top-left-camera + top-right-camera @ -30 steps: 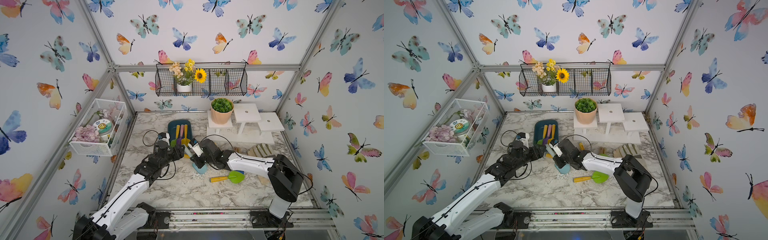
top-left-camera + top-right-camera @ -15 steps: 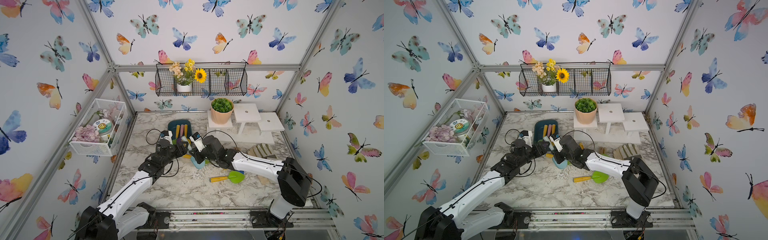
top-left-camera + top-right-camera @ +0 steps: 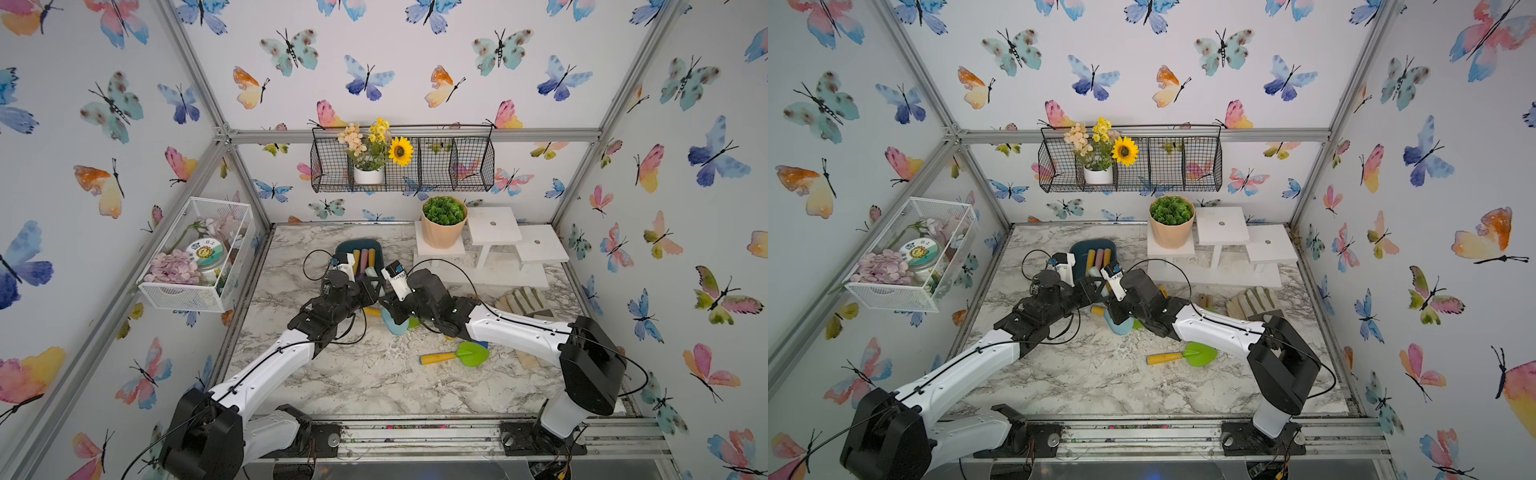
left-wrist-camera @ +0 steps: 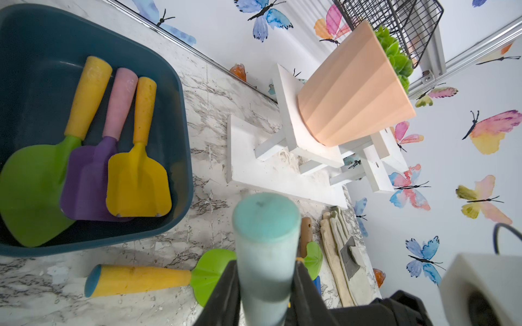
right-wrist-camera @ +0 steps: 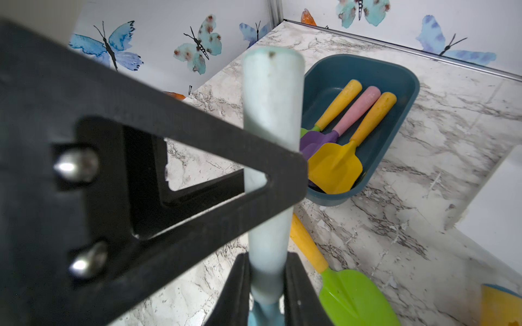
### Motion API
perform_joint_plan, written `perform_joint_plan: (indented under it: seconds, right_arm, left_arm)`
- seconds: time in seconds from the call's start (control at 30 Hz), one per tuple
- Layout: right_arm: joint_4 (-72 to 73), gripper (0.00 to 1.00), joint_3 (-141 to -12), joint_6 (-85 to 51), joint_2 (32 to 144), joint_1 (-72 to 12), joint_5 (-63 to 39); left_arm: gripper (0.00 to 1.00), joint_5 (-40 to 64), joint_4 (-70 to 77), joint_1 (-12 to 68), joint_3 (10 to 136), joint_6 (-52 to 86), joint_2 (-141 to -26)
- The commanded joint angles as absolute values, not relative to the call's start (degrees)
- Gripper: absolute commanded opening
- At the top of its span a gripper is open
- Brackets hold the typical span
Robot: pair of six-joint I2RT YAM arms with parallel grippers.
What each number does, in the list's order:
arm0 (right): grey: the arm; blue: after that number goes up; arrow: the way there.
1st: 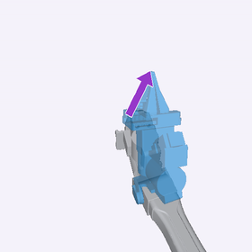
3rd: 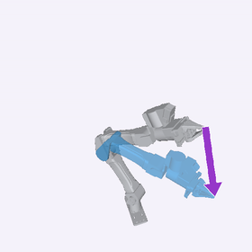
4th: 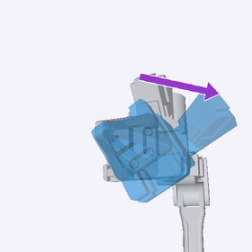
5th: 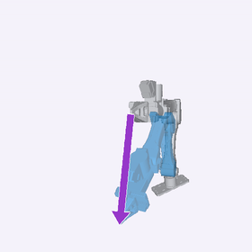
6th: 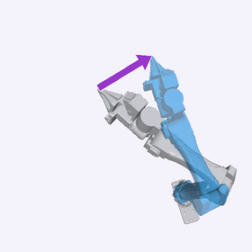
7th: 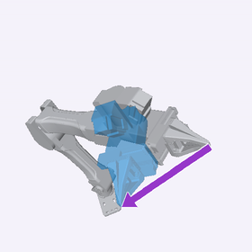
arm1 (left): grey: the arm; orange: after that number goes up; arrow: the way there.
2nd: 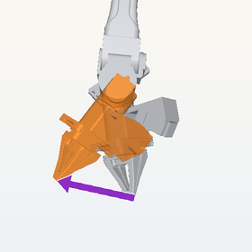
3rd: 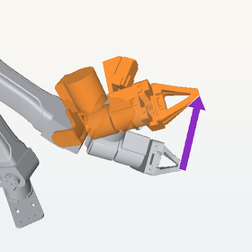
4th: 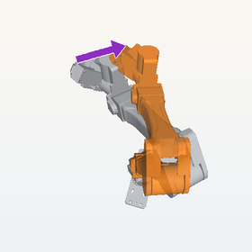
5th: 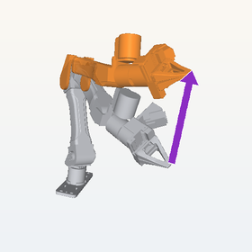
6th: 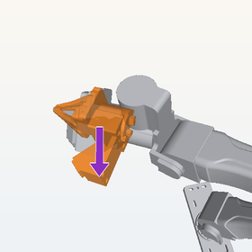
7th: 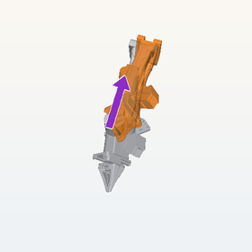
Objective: Put the shovel into the storage box
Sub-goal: Place the shovel in the storage box.
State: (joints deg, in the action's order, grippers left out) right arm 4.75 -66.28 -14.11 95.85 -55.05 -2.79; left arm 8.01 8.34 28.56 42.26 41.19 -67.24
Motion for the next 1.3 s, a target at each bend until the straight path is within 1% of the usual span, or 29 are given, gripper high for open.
perform_joint_plan:
  seconds: [0.0, 0.07, 0.13, 0.27, 0.4, 0.63, 0.87, 1.1, 1.27]
  right_arm:
    - [6.47, 0.17, -66.18, -14.06, 94.22, -55.46, -2.20]
    - [6.10, 0.21, -66.10, -14.11, 94.22, -55.46, -1.96]
    - [5.60, 0.25, -66.01, -14.07, 94.22, -55.46, -1.50]
    - [4.11, 0.32, -65.62, -14.11, 93.72, -55.37, -0.33]
    - [3.22, 0.35, -63.80, -14.71, 92.15, -54.87, 0.53]
    - [0.98, 0.36, -60.85, -14.94, 89.07, -54.58, 2.94]
    - [-0.86, 0.36, -59.22, -15.04, 87.19, -54.58, 4.31]
    - [-1.82, 0.36, -58.47, -15.86, 86.57, -54.58, 4.73]
    - [-1.91, 0.36, -57.62, -17.21, 86.39, -54.58, 4.58]
  left_arm:
    - [0.22, 9.76, 10.22, 29.20, 44.25, 40.26, -68.06]
    - [0.16, 9.20, 9.23, 29.18, 45.35, 39.43, -68.71]
    - [0.08, 8.66, 7.46, 29.22, 47.21, 38.32, -69.95]
    - [0.00, 6.87, 3.22, 29.09, 51.39, 35.17, -72.75]
    - [0.00, 6.49, 0.05, 27.75, 54.73, 33.02, -75.15]
    - [0.00, 6.38, -6.06, 22.71, 60.75, 28.44, -79.75]
    - [0.00, 5.15, -11.61, 17.76, 68.64, 22.51, -87.04]
    - [0.00, 5.12, -14.44, 13.77, 77.72, 18.52, -95.56]
    - [0.00, 6.37, -13.81, 12.32, 82.43, 17.24, -100.59]
